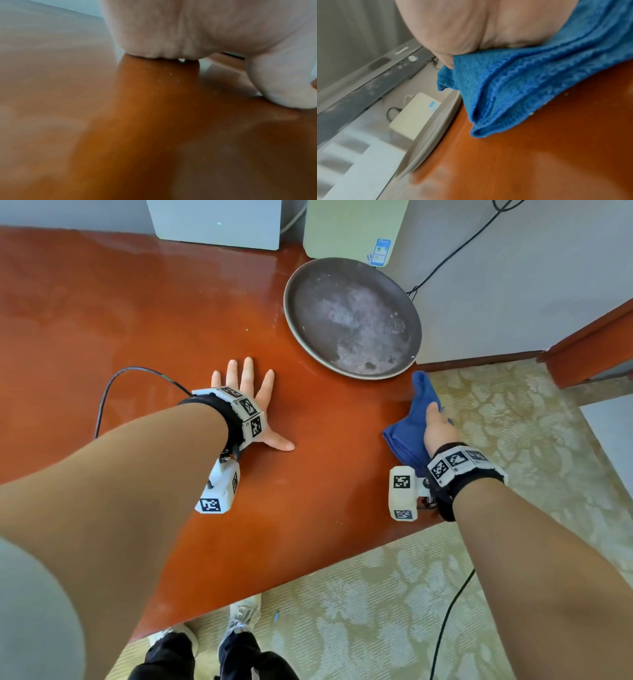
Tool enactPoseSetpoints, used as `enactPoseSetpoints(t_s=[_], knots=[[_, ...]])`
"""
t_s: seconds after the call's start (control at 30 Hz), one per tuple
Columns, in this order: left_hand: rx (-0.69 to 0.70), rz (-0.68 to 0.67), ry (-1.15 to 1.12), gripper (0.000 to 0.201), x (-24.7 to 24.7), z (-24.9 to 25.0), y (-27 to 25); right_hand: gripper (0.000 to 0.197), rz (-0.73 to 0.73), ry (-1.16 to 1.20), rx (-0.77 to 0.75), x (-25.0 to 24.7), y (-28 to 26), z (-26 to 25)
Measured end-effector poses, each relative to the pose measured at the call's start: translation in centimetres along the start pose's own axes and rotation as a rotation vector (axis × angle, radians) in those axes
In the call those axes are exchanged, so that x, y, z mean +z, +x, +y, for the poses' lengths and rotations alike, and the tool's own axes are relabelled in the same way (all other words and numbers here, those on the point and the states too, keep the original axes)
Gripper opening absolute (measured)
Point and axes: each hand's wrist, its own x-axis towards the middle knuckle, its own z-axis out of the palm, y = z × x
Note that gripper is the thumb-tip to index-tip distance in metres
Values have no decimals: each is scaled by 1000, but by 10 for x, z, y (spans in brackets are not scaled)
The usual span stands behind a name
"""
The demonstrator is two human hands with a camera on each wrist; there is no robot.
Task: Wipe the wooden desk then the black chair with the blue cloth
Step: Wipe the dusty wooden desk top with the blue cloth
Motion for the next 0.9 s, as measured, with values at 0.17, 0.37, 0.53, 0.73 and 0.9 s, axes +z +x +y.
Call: enactPoseSetpoints(t_s=[0.17, 0.37, 0.53, 0.73, 0.9], knots=[[-5, 49, 3, 112, 4, -22, -11, 48, -46, -78, -287, 30, -42, -27], [-134, 158, -38, 73, 19, -56, -29, 52, -339, -780, -842, 131, -131, -5], [-95, 130, -23, 66, 33, -36, -39, 58, -266, -881, -890, 131, -147, 27], [-82, 112, 40, 71, 41, -30, -43, 59, -218, -826, -709, 91, -123, 82], [-100, 69, 68, 70, 40, -29, -49, 58, -63, -661, -269, 32, -67, 114]])
